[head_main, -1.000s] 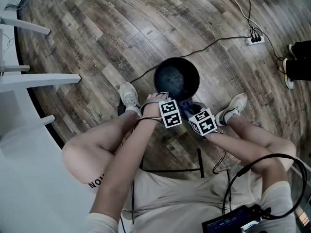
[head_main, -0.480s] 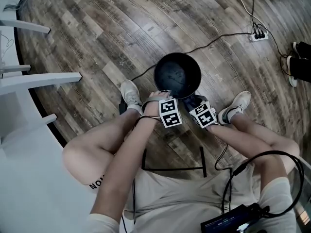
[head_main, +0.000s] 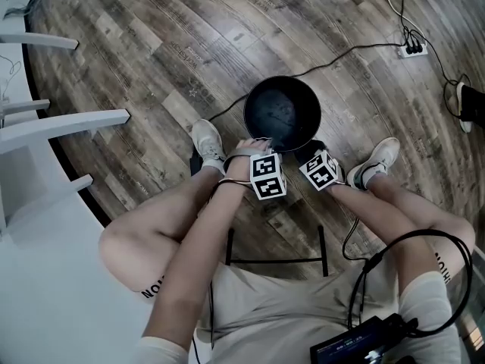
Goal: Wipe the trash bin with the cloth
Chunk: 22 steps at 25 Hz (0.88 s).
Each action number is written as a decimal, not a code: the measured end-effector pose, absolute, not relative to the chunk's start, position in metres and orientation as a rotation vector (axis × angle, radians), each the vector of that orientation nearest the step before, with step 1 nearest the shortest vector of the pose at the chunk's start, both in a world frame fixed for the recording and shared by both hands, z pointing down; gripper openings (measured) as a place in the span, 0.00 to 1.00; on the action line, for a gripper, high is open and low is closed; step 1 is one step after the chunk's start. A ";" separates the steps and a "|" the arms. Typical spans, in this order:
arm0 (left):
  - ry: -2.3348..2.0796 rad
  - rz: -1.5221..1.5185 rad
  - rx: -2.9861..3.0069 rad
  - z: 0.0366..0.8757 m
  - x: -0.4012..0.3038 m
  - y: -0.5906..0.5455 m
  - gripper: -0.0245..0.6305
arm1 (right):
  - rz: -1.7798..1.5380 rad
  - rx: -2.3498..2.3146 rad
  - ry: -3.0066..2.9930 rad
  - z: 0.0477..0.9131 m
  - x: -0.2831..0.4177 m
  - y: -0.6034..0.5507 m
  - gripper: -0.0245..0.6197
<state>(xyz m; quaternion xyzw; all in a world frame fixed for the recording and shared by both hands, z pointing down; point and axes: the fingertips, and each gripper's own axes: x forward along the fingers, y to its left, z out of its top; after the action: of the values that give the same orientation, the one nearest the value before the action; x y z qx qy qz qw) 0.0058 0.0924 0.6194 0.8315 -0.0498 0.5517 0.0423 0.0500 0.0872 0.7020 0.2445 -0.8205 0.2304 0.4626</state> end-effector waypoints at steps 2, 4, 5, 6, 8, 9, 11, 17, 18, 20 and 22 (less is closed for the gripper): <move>-0.146 1.681 2.547 0.619 0.007 0.094 0.11 | 0.558 0.602 -2.012 0.713 0.052 0.086 0.20; -0.143 1.679 2.549 0.618 0.006 0.094 0.11 | 0.562 0.614 -2.004 0.724 0.052 0.086 0.20; -0.143 1.678 2.550 0.618 0.006 0.095 0.11 | 0.565 0.622 -1.999 0.729 0.052 0.086 0.20; -0.144 1.677 2.553 0.618 0.006 0.095 0.11 | 0.569 0.630 -1.992 0.734 0.053 0.085 0.20; -0.148 1.675 2.559 0.617 0.005 0.095 0.11 | 0.571 0.637 -1.970 0.745 0.053 0.084 0.20; -0.150 1.675 2.562 0.617 0.005 0.094 0.11 | 0.568 0.635 -1.959 0.750 0.053 0.084 0.20; -0.150 1.676 2.561 0.616 0.005 0.094 0.11 | 0.569 0.633 -1.941 0.762 0.054 0.083 0.20; -0.161 1.673 2.559 0.615 0.008 0.092 0.11 | 0.577 0.664 -1.909 0.791 0.058 0.080 0.20; -0.167 1.674 2.559 0.615 0.008 0.092 0.11 | 0.584 0.664 -1.899 0.796 0.058 0.079 0.20; -0.177 1.676 2.560 0.616 0.009 0.091 0.11 | 0.607 0.675 -1.877 0.806 0.059 0.080 0.20; -0.187 1.674 2.560 0.616 0.009 0.091 0.11 | 0.628 0.687 -1.863 0.812 0.060 0.081 0.20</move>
<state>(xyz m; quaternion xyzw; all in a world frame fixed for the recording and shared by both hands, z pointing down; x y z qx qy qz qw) 0.0091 0.0914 0.6165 0.8347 -0.0610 0.5459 0.0387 0.0599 0.0812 0.8121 0.2845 -0.7720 0.2604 0.5052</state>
